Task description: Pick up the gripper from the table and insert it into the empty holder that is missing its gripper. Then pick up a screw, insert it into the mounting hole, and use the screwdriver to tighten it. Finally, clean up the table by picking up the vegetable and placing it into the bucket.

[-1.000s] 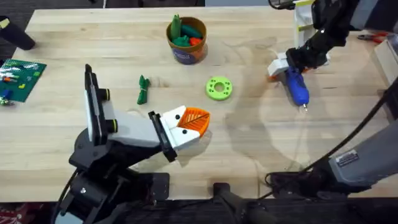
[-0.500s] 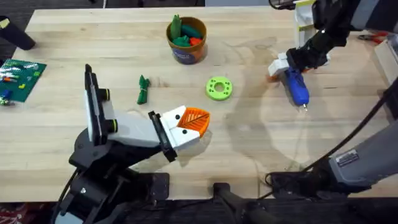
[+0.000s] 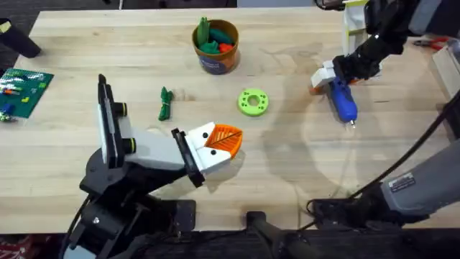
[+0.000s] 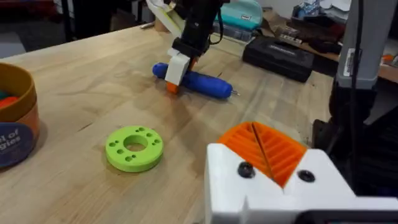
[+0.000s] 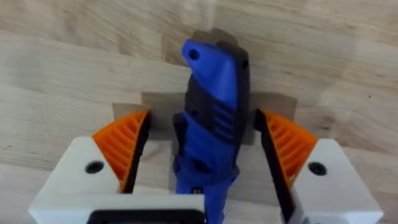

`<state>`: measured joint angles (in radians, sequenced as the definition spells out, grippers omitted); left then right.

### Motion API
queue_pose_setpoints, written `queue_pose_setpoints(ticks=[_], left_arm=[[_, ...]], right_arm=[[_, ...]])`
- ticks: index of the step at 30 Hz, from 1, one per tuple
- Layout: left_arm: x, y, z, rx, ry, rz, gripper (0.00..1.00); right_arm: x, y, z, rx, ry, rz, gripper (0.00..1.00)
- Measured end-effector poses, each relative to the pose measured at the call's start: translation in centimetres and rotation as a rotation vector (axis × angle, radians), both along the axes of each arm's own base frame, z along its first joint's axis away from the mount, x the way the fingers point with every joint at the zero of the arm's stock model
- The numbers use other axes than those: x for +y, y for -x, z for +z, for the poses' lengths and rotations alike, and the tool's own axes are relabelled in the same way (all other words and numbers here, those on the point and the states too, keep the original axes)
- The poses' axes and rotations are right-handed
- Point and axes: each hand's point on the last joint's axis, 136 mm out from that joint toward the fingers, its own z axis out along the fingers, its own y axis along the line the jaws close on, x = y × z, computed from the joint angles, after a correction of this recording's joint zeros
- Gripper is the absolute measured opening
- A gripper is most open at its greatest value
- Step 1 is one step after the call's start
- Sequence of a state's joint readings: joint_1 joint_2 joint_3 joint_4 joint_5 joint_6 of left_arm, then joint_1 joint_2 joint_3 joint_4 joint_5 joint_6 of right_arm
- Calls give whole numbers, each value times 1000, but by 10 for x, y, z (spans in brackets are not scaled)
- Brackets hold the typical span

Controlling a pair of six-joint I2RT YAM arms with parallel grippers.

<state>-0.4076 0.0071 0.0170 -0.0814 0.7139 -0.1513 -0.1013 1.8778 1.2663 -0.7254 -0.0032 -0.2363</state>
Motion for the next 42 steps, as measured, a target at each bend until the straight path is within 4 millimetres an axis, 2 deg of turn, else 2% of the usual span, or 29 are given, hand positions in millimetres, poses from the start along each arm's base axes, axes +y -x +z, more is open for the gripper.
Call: queue_pose_setpoints(ticks=[26,42], left_arm=[[0,0,0,0,0,0,15],[0,0,0,0,0,0,15]], right_arm=[[0,0,0,-1,-1,3,993],[-1,11,5,35,9,20,994]])
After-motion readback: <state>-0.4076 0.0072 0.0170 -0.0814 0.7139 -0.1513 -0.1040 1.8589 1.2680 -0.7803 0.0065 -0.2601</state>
